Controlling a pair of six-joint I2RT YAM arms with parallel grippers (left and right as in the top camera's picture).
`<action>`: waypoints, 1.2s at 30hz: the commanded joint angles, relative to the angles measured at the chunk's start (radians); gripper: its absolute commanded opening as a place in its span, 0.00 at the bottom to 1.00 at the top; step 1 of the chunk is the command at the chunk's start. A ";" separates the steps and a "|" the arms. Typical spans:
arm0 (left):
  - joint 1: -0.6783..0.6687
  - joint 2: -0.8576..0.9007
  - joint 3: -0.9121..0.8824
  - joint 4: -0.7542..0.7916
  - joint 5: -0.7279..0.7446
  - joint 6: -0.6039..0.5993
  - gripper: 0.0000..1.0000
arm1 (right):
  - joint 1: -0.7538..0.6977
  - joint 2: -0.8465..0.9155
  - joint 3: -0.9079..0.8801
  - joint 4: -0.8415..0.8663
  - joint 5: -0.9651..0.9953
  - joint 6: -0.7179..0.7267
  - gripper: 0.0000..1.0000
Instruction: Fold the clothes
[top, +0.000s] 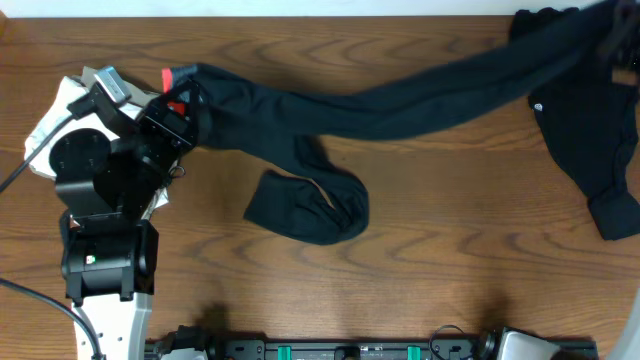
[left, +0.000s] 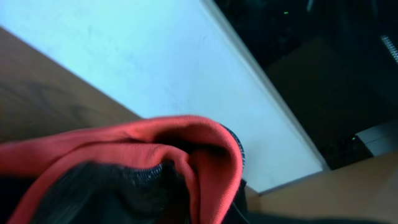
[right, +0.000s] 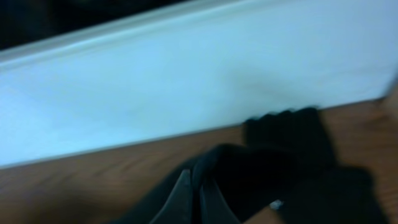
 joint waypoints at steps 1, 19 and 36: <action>-0.002 0.007 0.015 -0.020 -0.037 0.003 0.06 | 0.031 -0.030 -0.025 -0.155 -0.227 -0.035 0.01; -0.001 0.119 0.015 0.181 -0.095 0.033 0.06 | 0.368 -0.172 -0.050 -0.800 -0.447 -0.405 0.32; -0.001 0.089 0.015 0.042 -0.018 0.038 0.06 | 0.494 0.239 -0.130 -0.457 -0.277 -0.270 0.47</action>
